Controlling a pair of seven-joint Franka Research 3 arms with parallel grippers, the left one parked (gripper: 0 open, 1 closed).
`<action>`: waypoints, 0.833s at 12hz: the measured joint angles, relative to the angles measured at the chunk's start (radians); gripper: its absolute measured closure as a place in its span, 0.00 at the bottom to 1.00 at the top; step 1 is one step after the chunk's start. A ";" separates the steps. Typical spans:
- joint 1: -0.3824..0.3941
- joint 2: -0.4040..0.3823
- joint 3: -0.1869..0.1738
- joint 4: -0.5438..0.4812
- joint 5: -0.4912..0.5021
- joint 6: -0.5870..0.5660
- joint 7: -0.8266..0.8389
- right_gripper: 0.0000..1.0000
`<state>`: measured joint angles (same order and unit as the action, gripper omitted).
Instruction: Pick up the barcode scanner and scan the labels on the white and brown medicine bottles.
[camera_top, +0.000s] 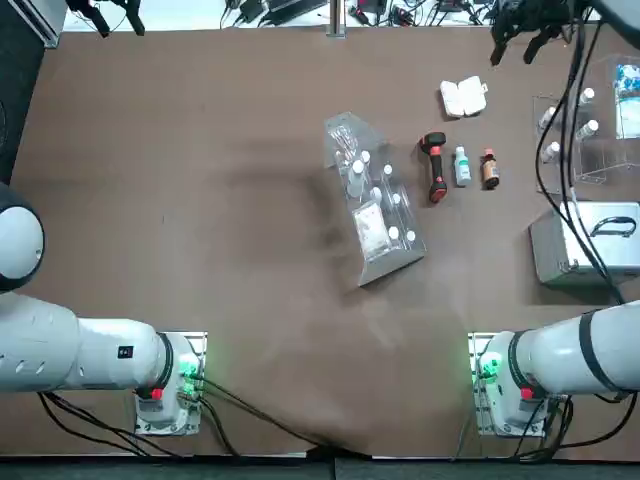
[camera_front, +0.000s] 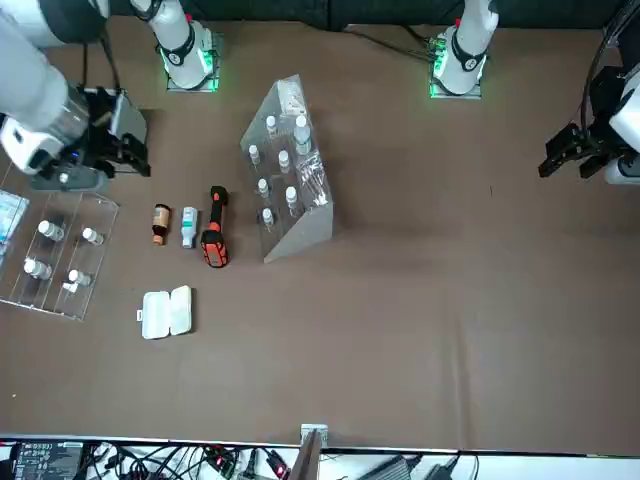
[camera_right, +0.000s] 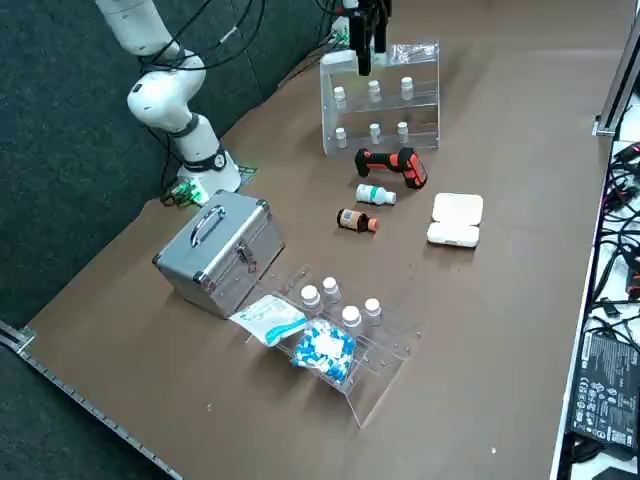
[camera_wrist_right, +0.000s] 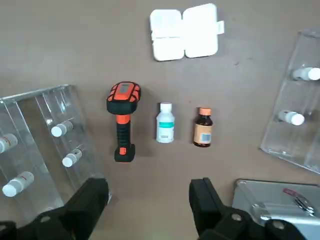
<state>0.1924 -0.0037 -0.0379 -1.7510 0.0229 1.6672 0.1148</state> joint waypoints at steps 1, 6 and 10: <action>0.028 0.001 0.000 -0.056 0.000 0.051 0.003 0.00; 0.090 0.007 0.001 -0.190 0.001 0.200 0.106 0.00; 0.158 0.026 0.003 -0.302 0.002 0.363 0.227 0.00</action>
<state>0.3508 0.0225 -0.0348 -2.0525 0.0254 2.0302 0.3413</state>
